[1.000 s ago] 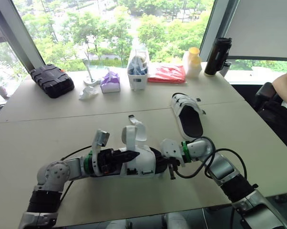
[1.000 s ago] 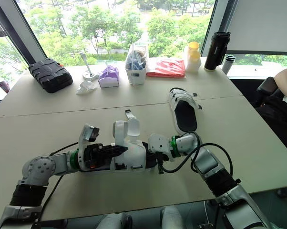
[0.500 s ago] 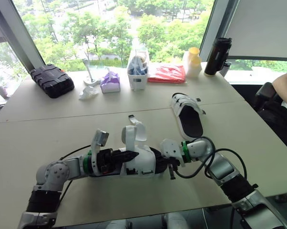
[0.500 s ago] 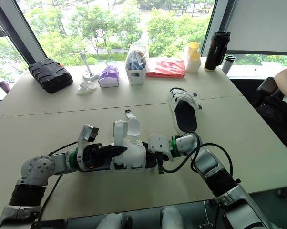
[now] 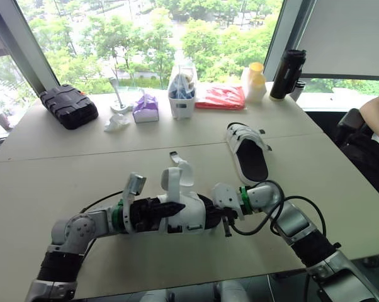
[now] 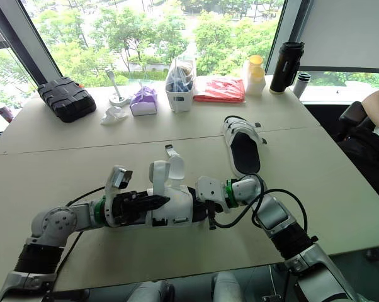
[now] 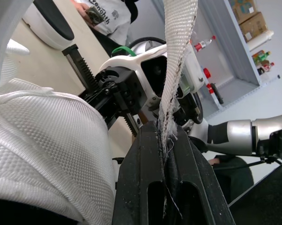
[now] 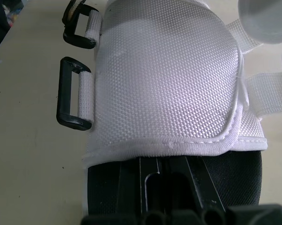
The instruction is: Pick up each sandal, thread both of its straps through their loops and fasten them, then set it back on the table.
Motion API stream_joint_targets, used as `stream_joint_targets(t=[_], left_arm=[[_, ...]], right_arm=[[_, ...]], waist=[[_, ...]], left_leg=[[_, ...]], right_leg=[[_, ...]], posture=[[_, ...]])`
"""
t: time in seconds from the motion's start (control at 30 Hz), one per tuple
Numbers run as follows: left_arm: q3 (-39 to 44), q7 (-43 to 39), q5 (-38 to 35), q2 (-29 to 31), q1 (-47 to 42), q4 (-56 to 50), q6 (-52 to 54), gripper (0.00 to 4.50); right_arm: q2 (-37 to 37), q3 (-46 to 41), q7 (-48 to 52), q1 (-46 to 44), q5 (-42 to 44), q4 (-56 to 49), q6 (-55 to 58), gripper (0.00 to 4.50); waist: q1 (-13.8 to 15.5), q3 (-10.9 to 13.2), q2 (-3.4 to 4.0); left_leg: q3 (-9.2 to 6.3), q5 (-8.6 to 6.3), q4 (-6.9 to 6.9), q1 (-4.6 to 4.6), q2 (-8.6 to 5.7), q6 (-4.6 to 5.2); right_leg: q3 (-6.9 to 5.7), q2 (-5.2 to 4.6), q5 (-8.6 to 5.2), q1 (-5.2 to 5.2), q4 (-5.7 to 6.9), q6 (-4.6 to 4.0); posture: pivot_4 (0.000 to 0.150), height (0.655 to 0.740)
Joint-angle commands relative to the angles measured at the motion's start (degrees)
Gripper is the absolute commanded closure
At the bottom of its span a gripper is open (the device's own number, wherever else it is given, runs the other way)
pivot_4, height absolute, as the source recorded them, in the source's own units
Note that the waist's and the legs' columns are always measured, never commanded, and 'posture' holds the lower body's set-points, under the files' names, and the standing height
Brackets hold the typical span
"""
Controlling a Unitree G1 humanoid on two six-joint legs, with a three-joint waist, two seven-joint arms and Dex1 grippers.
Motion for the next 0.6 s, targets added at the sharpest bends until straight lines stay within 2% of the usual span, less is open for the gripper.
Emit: stream_joint_targets(t=[0.03, 0.2, 0.43, 0.6], left_arm=[[-1.5, -2.0, 3.3, 0.9, 1.1, -2.3, -4.4, 4.41], [-2.2, -3.8, 6.8, 0.3, 1.7, -1.8, -10.7, 4.41], [0.1, -3.6, 3.4, 0.1, -0.8, -0.1, -7.2, 4.41], [0.5, -3.6, 4.1, 0.1, -1.4, 0.9, -7.2, 4.41]], right_arm=[[-0.3, 1.8, 0.0, 1.3, -2.2, 0.4, 0.6, 4.50], [-0.2, 1.9, -0.1, 1.3, -2.2, 0.4, 0.7, 4.50], [-0.1, 2.0, -0.1, 1.3, -2.3, 0.4, 0.7, 4.50], [-0.1, 1.9, -0.1, 1.3, -2.5, 0.3, 0.7, 4.50]], waist=[[0.0, 0.0, 0.00], [0.1, 0.0, 0.00], [0.1, 0.0, 0.00], [0.0, 0.0, 0.00]], left_leg=[[0.00, 0.00, 0.00, 0.00, 0.00, 0.00], [0.00, 0.00, 0.00, 0.00, 0.00, 0.00], [0.00, 0.00, 0.00, -0.01, 0.00, 0.00], [0.00, 0.00, 0.00, 0.00, 0.00, 0.00]], right_leg=[[0.00, 0.00, 0.00, 0.00, 0.00, 0.00], [0.00, -0.01, 0.00, 0.00, 0.00, -0.01], [0.00, 0.00, 0.00, 0.00, -0.01, 0.00], [-0.01, 0.00, 0.00, 0.00, -0.01, 0.00]], posture=[[0.150, 0.7400], [0.150, 0.7400], [0.150, 0.7400], [0.150, 0.7400]])
